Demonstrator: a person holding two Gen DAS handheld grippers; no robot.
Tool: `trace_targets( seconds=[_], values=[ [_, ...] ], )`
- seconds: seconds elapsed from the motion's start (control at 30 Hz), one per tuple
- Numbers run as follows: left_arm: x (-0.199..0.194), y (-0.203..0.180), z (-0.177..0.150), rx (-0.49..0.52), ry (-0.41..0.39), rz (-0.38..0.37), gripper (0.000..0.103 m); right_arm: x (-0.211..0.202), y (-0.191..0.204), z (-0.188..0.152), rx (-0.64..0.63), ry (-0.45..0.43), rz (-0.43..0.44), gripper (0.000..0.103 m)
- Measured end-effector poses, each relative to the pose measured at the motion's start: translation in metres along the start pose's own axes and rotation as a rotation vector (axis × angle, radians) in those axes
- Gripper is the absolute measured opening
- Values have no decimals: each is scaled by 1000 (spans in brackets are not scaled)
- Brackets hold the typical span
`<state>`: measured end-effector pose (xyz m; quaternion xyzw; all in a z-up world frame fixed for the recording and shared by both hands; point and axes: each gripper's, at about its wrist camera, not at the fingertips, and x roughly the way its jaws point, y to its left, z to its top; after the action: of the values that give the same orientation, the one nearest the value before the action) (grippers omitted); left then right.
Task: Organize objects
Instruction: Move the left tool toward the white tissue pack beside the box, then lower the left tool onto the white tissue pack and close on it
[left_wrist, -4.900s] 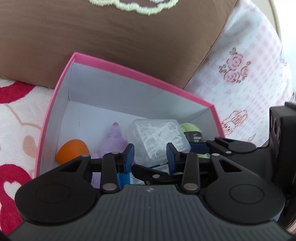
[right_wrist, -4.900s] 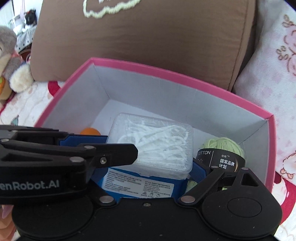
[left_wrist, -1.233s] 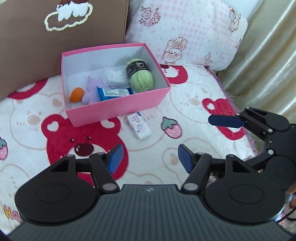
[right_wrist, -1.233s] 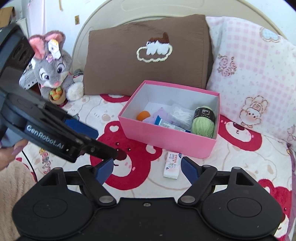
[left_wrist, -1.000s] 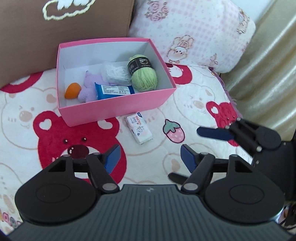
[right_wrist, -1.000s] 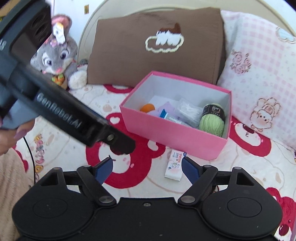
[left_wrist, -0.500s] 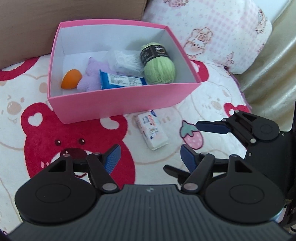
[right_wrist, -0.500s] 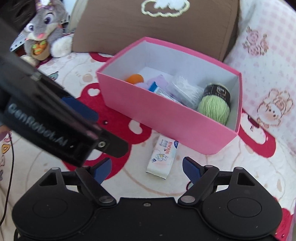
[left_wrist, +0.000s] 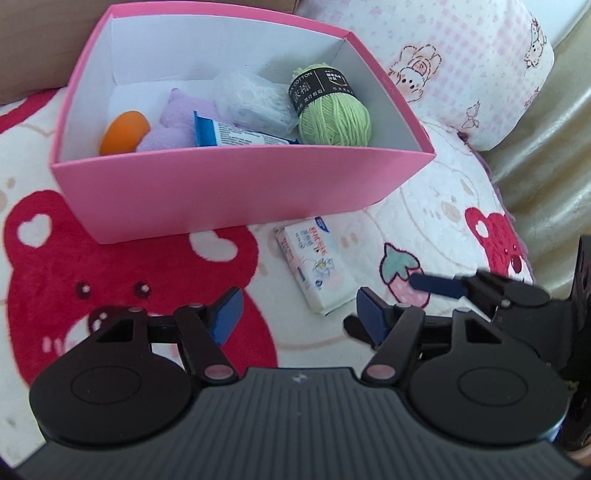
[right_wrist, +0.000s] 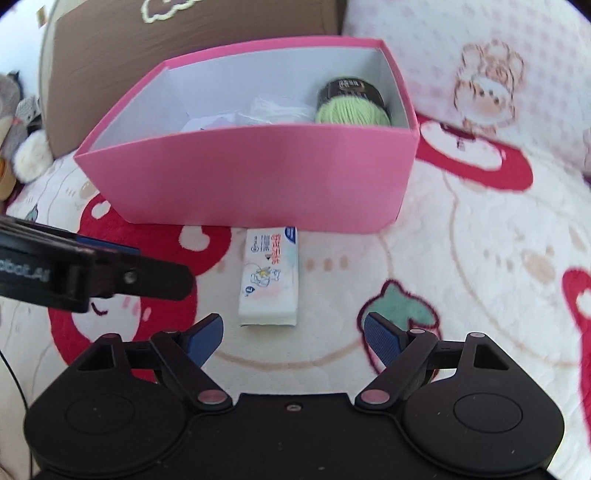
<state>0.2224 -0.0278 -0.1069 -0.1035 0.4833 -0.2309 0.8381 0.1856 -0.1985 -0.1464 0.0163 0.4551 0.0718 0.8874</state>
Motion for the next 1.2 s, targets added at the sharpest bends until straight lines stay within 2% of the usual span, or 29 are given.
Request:
trace_targets(
  seconds=[0.1, 0.23, 0.3, 0.33, 0.37, 0.43, 0.57, 0.77, 0.87, 0.97, 1.2],
  values=[
    [13, 4, 0, -29, 10, -42, 61, 4, 5, -1, -19, 13, 25, 86],
    [25, 5, -5, -44, 1, -65, 55, 10, 15, -5, -96, -4, 16, 85],
    [29, 5, -7, -47, -3, -78, 51, 17, 18, -5, -120, -4, 1, 80],
    [31, 5, -7, -42, -4, -89, 45, 22, 18, -4, -129, -1, -2, 75],
    [32, 5, -7, -31, 3, -104, 38, 26, 19, -4, -137, 7, -2, 65],
    [36, 4, -7, -29, 10, -116, 31, 34, 21, -1, -155, 27, -3, 53],
    [43, 7, -9, -41, 34, -141, 21, 37, 22, 0, -161, 11, 1, 49],
    [46, 9, -11, -55, 41, -154, 18, 36, 22, 0, -180, 5, 2, 46],
    [44, 9, -10, -50, 52, -141, 18, 32, 27, -2, -206, 10, 32, 46],
    [37, 14, -9, -8, 47, -100, 18, 27, 38, -6, -280, 21, 36, 46],
    [28, 41, -3, -66, 48, -26, 18, 10, 60, -21, -463, 19, 91, 46]
  ],
)
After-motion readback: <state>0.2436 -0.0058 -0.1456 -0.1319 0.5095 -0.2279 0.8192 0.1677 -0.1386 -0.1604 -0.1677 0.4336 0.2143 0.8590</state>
